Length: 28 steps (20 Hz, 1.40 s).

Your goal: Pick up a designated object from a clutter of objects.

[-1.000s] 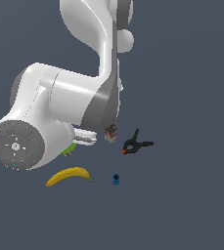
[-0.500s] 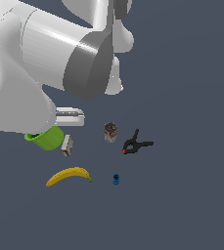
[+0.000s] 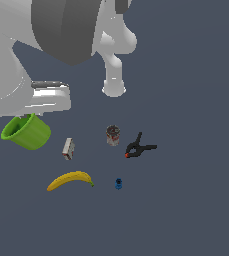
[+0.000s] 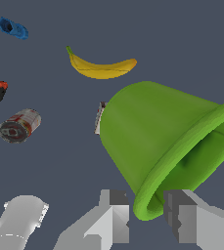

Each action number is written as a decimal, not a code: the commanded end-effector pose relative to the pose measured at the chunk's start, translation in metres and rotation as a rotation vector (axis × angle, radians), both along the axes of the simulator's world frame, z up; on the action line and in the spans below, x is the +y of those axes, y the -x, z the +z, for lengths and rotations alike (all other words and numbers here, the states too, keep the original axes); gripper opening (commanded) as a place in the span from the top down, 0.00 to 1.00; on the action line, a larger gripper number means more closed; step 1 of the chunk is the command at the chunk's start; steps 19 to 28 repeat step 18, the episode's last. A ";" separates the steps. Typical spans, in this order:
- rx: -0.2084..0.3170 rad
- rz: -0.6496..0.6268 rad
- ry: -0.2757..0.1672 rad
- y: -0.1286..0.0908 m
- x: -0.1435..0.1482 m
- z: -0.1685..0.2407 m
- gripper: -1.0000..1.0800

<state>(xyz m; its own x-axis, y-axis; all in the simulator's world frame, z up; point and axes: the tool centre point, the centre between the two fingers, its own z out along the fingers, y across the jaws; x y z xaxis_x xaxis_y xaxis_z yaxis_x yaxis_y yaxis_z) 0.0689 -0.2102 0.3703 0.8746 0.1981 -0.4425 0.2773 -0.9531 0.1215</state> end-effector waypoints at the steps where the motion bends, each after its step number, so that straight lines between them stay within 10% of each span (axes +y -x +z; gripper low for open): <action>1: -0.018 0.033 -0.010 -0.003 -0.005 0.011 1.00; 28: -0.042 0.076 -0.028 -0.007 -0.011 0.025 1.00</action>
